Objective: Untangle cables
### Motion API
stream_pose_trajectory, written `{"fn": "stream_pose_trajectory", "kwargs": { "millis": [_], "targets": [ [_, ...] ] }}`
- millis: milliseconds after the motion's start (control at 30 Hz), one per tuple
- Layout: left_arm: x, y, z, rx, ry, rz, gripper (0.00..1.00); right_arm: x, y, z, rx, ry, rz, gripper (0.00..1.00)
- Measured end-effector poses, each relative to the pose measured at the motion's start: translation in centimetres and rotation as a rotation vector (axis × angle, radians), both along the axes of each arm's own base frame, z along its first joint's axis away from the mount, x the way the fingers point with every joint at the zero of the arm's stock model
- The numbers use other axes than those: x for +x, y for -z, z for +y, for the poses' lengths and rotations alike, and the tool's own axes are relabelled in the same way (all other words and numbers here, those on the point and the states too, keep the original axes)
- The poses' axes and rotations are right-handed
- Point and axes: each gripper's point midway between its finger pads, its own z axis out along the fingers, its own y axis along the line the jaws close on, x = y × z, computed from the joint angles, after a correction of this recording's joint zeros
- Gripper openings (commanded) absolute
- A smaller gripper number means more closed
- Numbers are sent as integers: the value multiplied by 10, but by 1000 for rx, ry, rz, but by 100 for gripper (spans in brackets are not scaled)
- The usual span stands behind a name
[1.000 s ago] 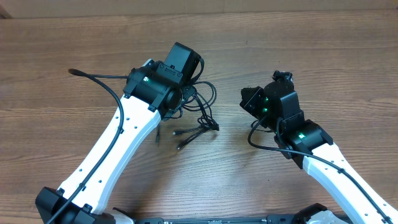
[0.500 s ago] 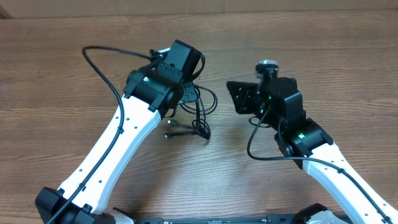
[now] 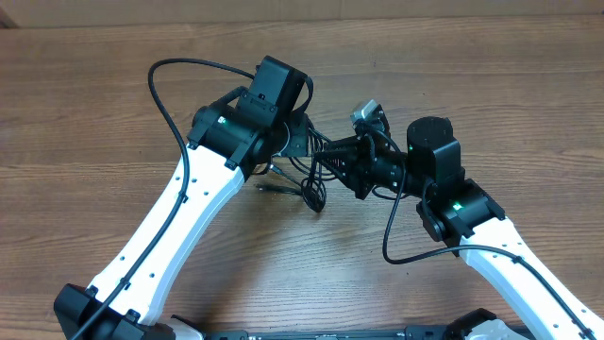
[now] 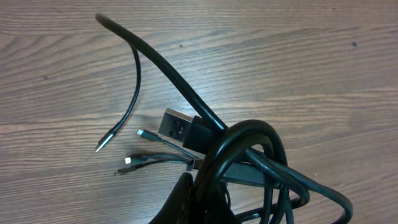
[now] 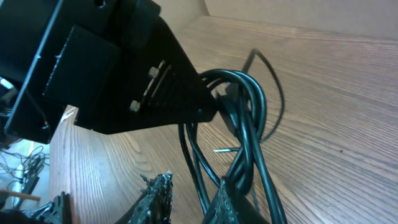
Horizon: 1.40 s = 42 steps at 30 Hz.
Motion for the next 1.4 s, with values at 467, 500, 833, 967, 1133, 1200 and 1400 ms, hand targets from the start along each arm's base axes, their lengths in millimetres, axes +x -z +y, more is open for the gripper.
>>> {"fn": "stream_pose_trajectory", "kwargs": {
  "millis": [467, 500, 833, 967, 1133, 1200, 1400],
  "targets": [
    [-13, -1, -24, -26, 78, 8, 4, 5, 4, -1, -17, 18, -9, 19],
    [-13, -1, -25, -26, 82, 6, 4, 9, 6, -4, -27, 41, -12, 13],
    [-11, -2, -26, -14, 119, -12, 4, 13, 12, -9, -55, 78, 0, 4],
    [-11, -2, -26, -14, 119, -12, 4, 12, 15, -10, -63, 81, 13, 4],
    [-11, -2, -26, -14, 119, -13, 4, 13, 18, -12, -74, 99, 21, 44],
    [-10, -3, -27, -13, 123, -18, 4, 13, 18, -12, -75, 100, 20, 48],
    [-8, -2, -22, 44, 168, -42, 4, 16, 15, -12, -73, 105, -5, 48]
  ]
}}
